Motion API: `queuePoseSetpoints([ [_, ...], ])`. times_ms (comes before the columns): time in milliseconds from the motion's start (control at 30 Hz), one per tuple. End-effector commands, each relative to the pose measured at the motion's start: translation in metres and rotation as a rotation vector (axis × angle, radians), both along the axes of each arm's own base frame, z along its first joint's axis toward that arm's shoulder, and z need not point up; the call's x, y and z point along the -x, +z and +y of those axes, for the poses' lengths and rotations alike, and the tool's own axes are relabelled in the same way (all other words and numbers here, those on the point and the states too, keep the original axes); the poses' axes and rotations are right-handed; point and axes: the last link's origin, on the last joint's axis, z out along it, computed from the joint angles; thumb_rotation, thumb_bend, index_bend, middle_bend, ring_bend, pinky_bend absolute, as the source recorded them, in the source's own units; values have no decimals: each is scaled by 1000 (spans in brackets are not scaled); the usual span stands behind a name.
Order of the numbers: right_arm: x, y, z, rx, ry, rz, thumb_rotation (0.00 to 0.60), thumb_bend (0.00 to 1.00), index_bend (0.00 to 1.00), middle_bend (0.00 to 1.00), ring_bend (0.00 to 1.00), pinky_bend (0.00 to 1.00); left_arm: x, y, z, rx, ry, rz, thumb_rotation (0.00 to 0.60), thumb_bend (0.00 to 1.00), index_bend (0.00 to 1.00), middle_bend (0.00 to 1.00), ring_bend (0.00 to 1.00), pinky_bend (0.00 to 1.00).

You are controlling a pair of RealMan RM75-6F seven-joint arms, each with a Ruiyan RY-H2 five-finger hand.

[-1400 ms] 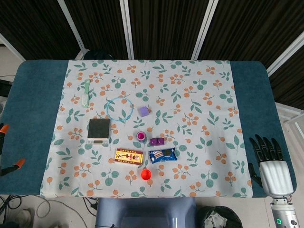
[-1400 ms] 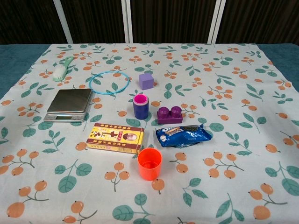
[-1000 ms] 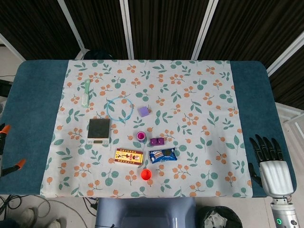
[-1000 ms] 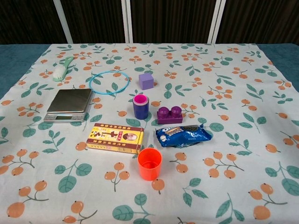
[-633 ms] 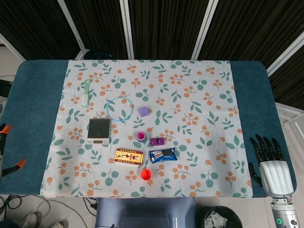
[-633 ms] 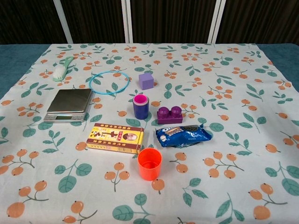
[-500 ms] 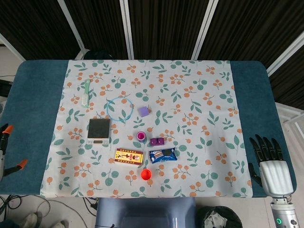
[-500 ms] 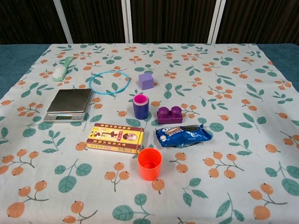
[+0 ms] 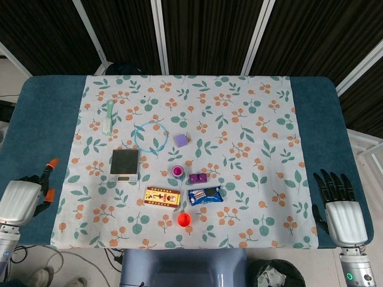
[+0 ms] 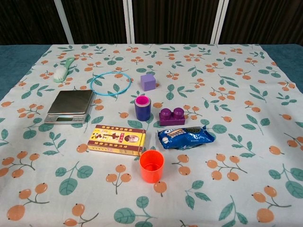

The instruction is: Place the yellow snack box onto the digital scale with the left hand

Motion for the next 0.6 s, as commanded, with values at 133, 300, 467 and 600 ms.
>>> queuePoseSetpoints([
  [133,1,2,0,5,-6,-3,600,513,34,67,58,14,-24,-31,29,196,20,62,600,719,94,795,672,711],
  [300,2,1,0,0,-7,-4,600,513,34,67,58,14,-26,-50,37,273,49,92,600,764,102,828,699,726],
  [467,2,1,0,1,-7,-4,600,513,34,67,58,14,-27,-69,38,312,71,127,600,765,107,830,699,727],
  [600,2,2,0,5,-10,-6,600,513,34,67,58,14,-24,-79,38,309,93,132,600,764,109,831,700,727],
])
